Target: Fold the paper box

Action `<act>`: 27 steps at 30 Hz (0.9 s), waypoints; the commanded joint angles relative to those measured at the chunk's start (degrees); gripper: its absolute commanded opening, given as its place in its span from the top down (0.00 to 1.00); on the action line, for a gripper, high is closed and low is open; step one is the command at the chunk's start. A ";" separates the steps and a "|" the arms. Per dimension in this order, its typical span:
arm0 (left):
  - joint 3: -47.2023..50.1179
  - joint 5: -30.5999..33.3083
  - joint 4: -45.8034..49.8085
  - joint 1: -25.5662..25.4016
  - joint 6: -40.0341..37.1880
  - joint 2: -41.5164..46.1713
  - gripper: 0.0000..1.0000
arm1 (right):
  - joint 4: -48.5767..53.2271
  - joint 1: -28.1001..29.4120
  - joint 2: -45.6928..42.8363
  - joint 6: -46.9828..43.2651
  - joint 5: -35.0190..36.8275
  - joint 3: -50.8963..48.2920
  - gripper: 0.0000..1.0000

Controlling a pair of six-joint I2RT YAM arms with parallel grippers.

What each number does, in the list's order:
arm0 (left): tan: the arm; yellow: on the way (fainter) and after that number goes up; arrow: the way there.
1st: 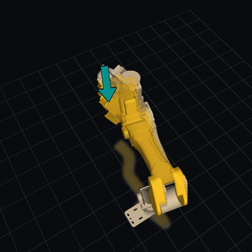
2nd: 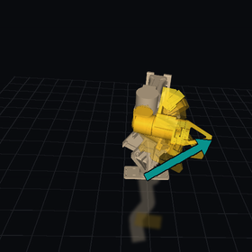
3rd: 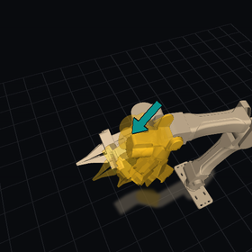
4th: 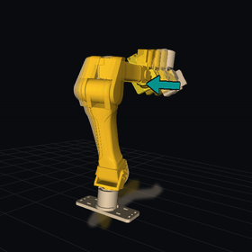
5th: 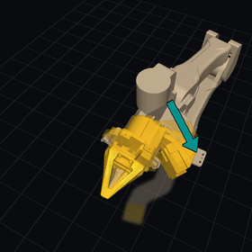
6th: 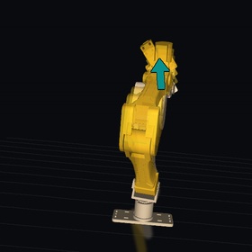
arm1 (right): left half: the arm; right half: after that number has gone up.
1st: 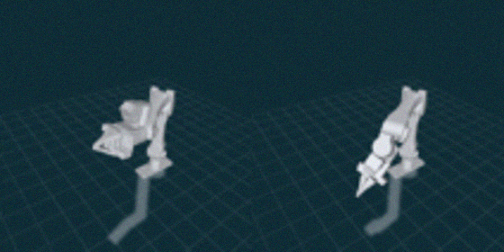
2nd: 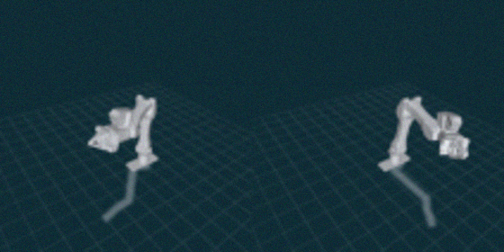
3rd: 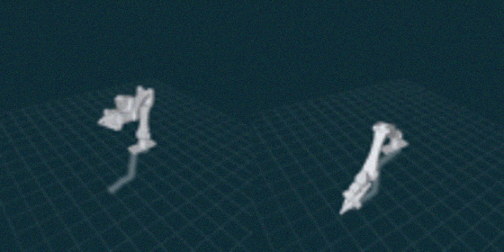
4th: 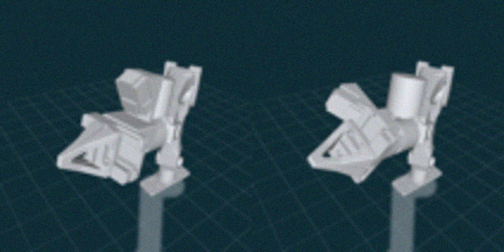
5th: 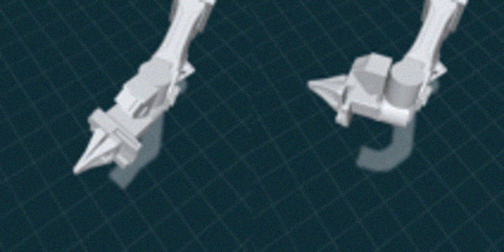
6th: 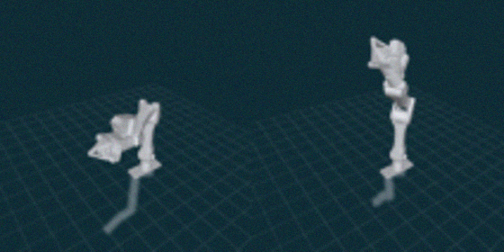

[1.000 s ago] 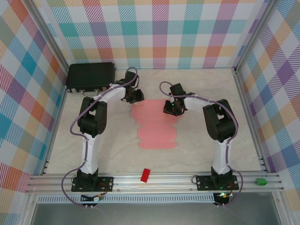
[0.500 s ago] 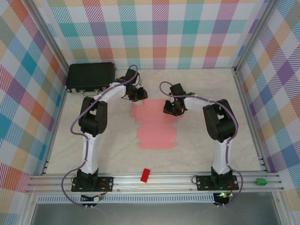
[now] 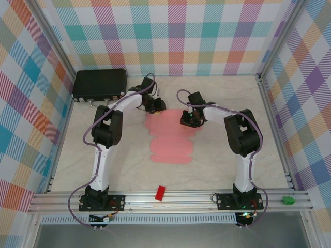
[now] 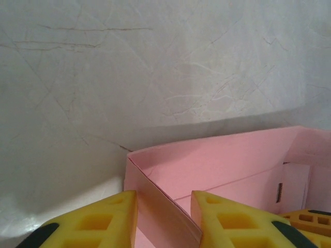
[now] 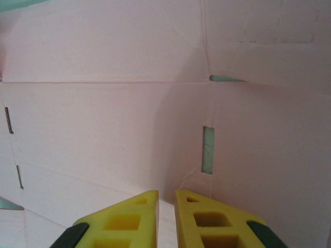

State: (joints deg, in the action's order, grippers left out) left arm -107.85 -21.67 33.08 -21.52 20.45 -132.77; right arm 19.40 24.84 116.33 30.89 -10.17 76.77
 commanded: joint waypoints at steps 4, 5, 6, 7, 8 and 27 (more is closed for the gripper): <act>-2.45 -1.37 3.41 -0.98 -0.75 -0.74 0.66 | 1.26 0.32 0.82 0.46 -0.90 0.83 0.82; -2.61 -0.64 3.85 -0.98 -0.89 -0.61 0.66 | 1.26 0.32 0.75 0.48 -0.90 0.82 0.82; -2.64 0.23 4.21 -0.96 -0.95 -0.41 0.66 | 1.37 0.31 0.61 0.46 -0.74 0.76 0.83; -2.56 0.91 4.35 -0.98 -0.99 0.00 0.66 | 1.38 0.34 0.35 0.50 -0.51 0.68 0.82; -2.37 1.59 4.46 -0.98 -1.01 0.50 0.66 | 1.43 0.30 0.06 0.40 -0.13 0.58 0.82; 12.30 12.08 0.88 -3.75 -4.83 19.55 0.50 | 3.05 -5.91 -9.22 -3.35 -0.20 2.43 0.69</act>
State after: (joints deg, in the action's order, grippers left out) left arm -99.77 -9.91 34.37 -23.14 16.69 -115.61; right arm 21.10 21.37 106.96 29.98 -8.82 77.21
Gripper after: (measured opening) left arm 0.509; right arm 0.301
